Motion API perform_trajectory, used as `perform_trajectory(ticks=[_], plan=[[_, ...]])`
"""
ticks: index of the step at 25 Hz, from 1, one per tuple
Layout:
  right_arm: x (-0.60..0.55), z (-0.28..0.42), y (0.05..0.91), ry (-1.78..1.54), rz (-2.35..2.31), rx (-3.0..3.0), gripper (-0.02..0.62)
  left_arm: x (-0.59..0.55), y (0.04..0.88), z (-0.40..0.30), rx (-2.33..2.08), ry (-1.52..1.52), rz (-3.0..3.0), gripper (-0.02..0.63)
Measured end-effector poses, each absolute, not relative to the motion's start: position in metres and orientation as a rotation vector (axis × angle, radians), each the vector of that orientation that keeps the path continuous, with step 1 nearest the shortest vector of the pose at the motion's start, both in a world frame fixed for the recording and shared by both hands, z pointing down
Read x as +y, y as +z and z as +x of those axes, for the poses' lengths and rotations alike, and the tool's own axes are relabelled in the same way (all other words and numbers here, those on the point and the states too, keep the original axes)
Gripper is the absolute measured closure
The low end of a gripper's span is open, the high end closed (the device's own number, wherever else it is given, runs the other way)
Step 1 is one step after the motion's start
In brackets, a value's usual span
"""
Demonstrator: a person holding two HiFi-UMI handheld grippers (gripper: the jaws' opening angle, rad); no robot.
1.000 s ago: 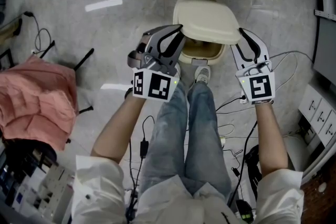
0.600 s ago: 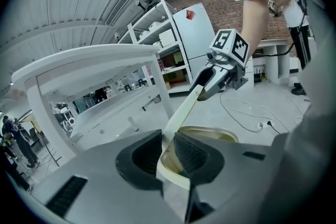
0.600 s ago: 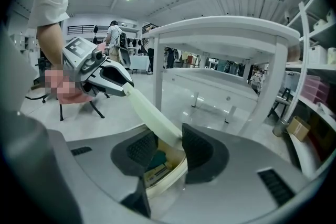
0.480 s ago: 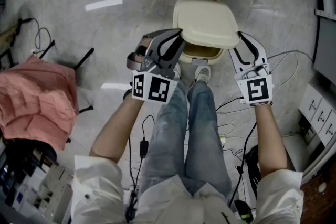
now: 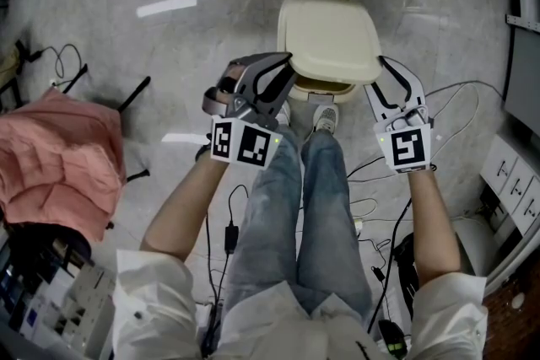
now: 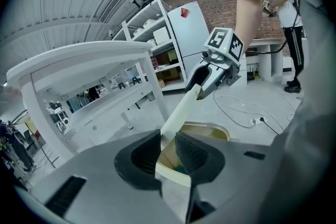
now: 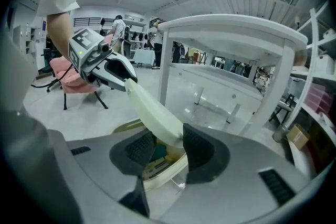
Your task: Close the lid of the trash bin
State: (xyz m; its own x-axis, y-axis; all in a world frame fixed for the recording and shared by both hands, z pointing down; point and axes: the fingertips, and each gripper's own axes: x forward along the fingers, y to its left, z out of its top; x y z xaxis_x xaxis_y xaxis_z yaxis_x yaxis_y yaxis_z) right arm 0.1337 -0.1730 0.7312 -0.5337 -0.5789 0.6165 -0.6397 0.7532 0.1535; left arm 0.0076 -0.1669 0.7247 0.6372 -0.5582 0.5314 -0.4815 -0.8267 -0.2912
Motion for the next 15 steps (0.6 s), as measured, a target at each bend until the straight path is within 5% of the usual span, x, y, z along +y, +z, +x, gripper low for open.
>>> perform_trajectory(ticks=[15], plan=[[-0.161,0.133,0.745,0.1,0.801,-2.263,0.402,-0.155,0.739,0.008,0.79,-0.963,-2.83,0.485]])
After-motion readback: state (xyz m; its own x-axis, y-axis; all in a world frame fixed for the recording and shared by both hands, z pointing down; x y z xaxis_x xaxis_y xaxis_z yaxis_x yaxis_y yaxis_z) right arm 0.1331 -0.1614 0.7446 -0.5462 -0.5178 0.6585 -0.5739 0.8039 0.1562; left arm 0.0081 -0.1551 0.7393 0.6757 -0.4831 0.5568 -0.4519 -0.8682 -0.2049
